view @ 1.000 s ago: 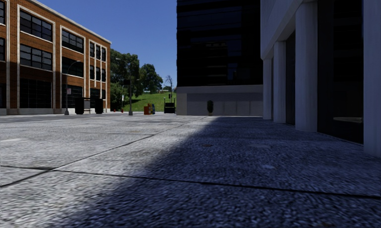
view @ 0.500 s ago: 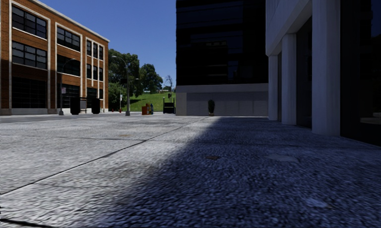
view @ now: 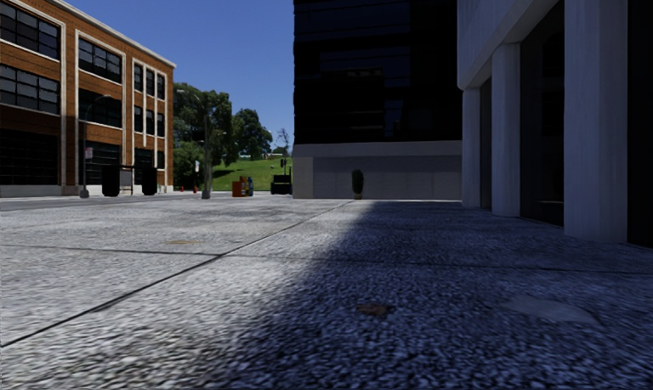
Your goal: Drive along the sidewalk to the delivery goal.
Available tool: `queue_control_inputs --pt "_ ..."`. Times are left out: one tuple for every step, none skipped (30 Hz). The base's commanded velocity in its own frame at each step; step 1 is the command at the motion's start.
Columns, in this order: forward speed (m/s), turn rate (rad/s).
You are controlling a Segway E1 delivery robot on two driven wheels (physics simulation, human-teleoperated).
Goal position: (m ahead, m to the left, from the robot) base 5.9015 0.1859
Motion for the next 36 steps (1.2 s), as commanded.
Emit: queue_control_inputs --pt "2.00 -0.22" --pt "2.00 -0.22" --pt "2.00 -0.22" --pt "2.00 -0.21" --pt "2.00 -0.02" --pt "2.00 0.00" --pt "2.00 0.00" --pt "2.00 0.00" --pt "2.00 0.00" --pt "2.00 0.00" --pt "2.00 0.00" --pt "2.00 0.00" --pt "2.00 0.00" --pt "2.00 0.00" --pt "2.00 0.00" --pt "2.00 0.00" --pt "2.00 0.00" --pt "2.00 0.00" --pt "2.00 0.00" --pt "2.00 0.00" --pt "2.00 0.00" --pt "2.00 0.00" --pt "2.00 0.00" --pt "2.00 0.00" --pt "2.00 0.00" --pt "2.00 0.00" --pt "2.00 0.00" --pt "2.00 0.00" --pt "2.00 0.00" --pt "2.00 0.00" --pt "2.00 0.00" --pt "2.00 0.00" --pt "2.00 0.00" --pt "2.00 0.00" --pt "2.00 0.00" --pt "2.00 0.00"
